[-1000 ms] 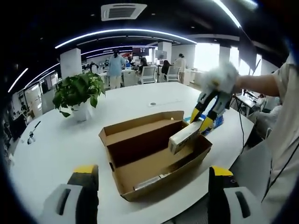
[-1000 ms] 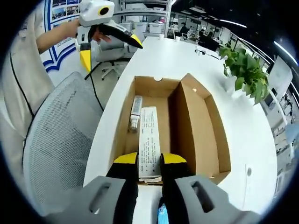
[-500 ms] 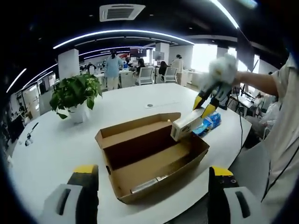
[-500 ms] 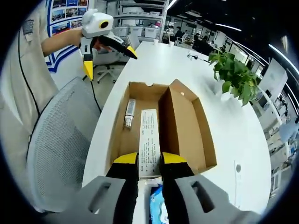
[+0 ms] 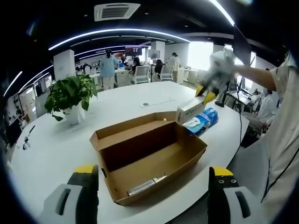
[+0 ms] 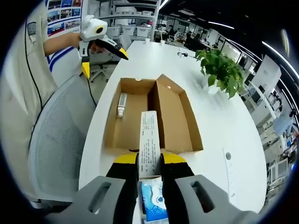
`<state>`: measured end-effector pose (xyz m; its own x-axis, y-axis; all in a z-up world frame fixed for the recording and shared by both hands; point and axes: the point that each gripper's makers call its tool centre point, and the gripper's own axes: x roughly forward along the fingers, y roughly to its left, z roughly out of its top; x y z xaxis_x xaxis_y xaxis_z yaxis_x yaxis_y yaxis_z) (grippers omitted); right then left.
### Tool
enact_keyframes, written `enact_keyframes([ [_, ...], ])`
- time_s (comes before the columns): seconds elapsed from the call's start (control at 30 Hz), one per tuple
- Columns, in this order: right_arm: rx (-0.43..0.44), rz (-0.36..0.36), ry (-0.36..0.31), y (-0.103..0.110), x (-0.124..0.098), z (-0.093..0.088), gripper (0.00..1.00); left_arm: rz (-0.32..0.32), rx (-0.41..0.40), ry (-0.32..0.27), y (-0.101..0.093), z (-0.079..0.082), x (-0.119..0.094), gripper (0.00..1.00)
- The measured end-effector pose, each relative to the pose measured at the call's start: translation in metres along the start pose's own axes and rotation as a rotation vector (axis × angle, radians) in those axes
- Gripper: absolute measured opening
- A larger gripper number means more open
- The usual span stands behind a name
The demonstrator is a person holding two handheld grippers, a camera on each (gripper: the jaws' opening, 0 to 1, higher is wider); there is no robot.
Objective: Operate the shoe box by opening the lid, removing the specified soft item, and placing it in the target area until the item is outside and the box remains undamaged.
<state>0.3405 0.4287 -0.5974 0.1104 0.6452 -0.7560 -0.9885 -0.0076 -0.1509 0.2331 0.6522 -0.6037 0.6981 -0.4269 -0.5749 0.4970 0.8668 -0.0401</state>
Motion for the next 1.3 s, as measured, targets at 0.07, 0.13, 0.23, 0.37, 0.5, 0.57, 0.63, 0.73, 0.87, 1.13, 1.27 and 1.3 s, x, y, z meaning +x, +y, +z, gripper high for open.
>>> enact_keyframes([
  [0.07, 0.005, -0.004, 0.003, -0.002, -0.005, -0.005, 0.15, -0.002, 0.001, 0.003, -0.001, -0.001, 0.001, 1.00],
  [0.13, 0.006, -0.010, 0.009, -0.004, -0.010, -0.010, 0.15, -0.003, 0.003, 0.006, -0.001, -0.001, 0.001, 1.00],
  [0.23, 0.009, -0.012, 0.013, -0.006, -0.018, -0.016, 0.15, -0.003, 0.004, 0.013, -0.002, -0.002, 0.002, 1.00],
  [0.37, 0.012, -0.016, 0.028, -0.009, -0.027, -0.028, 0.15, -0.006, 0.001, 0.012, -0.002, -0.002, 0.002, 1.00],
  [0.5, 0.019, -0.024, 0.039, -0.013, -0.034, -0.038, 0.15, -0.003, -0.004, 0.012, -0.001, -0.002, 0.002, 1.00],
  [0.57, 0.018, -0.028, 0.044, -0.015, -0.037, -0.041, 0.15, -0.003, -0.005, 0.015, -0.001, -0.003, 0.002, 1.00],
  [0.63, 0.020, -0.031, 0.048, -0.018, -0.040, -0.045, 0.15, -0.002, -0.003, 0.021, -0.001, -0.004, 0.003, 1.00],
  [0.73, 0.022, -0.037, 0.056, -0.023, -0.044, -0.051, 0.15, 0.001, -0.004, 0.024, 0.000, -0.004, 0.003, 1.00],
  [0.87, 0.024, -0.045, 0.069, -0.029, -0.047, -0.059, 0.15, 0.001, -0.002, 0.025, 0.000, -0.003, 0.004, 1.00],
  [1.13, 0.037, -0.052, 0.102, -0.044, -0.050, -0.082, 0.15, 0.000, -0.004, 0.032, 0.000, -0.005, 0.005, 1.00],
  [1.27, 0.043, -0.052, 0.126, -0.051, -0.051, -0.096, 0.15, 0.000, -0.007, 0.041, 0.000, -0.007, 0.008, 1.00],
  [1.3, 0.044, -0.053, 0.130, -0.053, -0.051, -0.099, 0.15, 0.001, -0.008, 0.043, 0.000, -0.007, 0.009, 1.00],
])
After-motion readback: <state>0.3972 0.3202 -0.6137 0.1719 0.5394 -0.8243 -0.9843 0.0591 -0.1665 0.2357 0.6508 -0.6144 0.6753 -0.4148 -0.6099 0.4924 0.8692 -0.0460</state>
